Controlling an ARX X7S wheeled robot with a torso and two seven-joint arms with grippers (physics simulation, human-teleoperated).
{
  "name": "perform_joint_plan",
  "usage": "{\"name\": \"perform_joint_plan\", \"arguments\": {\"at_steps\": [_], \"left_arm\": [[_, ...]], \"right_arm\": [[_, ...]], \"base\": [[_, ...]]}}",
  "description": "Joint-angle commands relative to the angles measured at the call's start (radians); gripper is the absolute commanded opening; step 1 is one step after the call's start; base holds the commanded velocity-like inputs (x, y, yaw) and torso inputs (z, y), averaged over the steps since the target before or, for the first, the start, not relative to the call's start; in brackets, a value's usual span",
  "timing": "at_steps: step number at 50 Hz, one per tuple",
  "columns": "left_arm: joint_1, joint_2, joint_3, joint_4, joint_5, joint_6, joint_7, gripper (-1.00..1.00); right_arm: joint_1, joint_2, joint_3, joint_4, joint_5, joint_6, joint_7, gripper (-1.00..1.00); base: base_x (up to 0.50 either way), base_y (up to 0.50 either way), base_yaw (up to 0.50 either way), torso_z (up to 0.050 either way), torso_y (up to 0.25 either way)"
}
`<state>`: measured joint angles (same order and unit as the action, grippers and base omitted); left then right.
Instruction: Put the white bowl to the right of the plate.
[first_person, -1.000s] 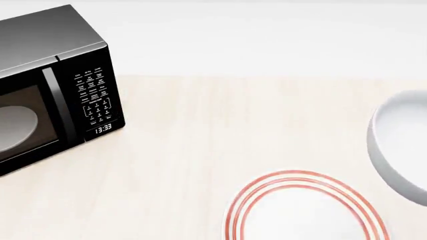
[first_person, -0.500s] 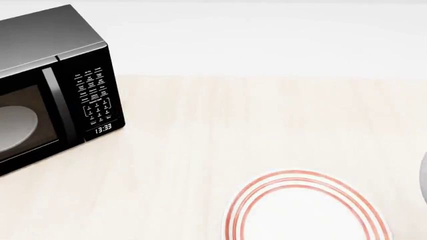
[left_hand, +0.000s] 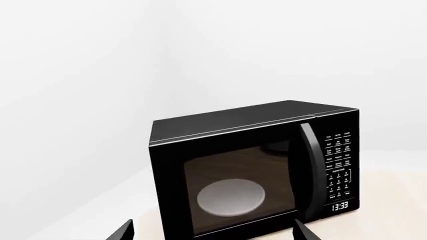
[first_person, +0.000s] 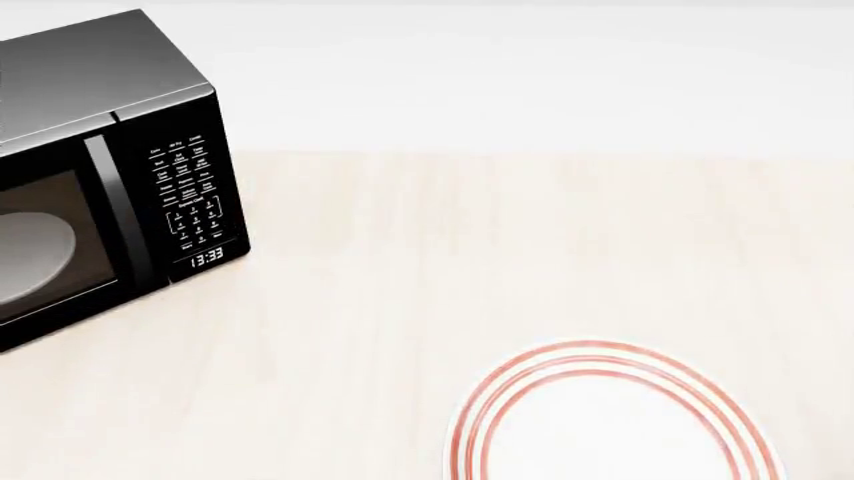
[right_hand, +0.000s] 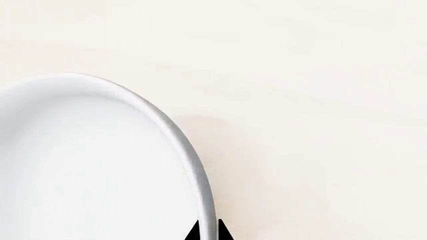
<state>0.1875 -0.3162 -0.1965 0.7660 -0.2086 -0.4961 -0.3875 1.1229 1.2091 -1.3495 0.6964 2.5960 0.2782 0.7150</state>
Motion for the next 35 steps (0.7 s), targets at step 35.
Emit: {"name": "perform_joint_plan", "arguments": {"at_steps": [35], "left_arm": [[0.012,-0.012,0.014,0.007,0.001,0.012,-0.016,1.0]], "right_arm": [[-0.026,-0.068,-0.001,0.121,-0.038,0.027,-0.06,-1.0]], "base": [[0.0,0.0,0.0,0.0,0.0]]}}
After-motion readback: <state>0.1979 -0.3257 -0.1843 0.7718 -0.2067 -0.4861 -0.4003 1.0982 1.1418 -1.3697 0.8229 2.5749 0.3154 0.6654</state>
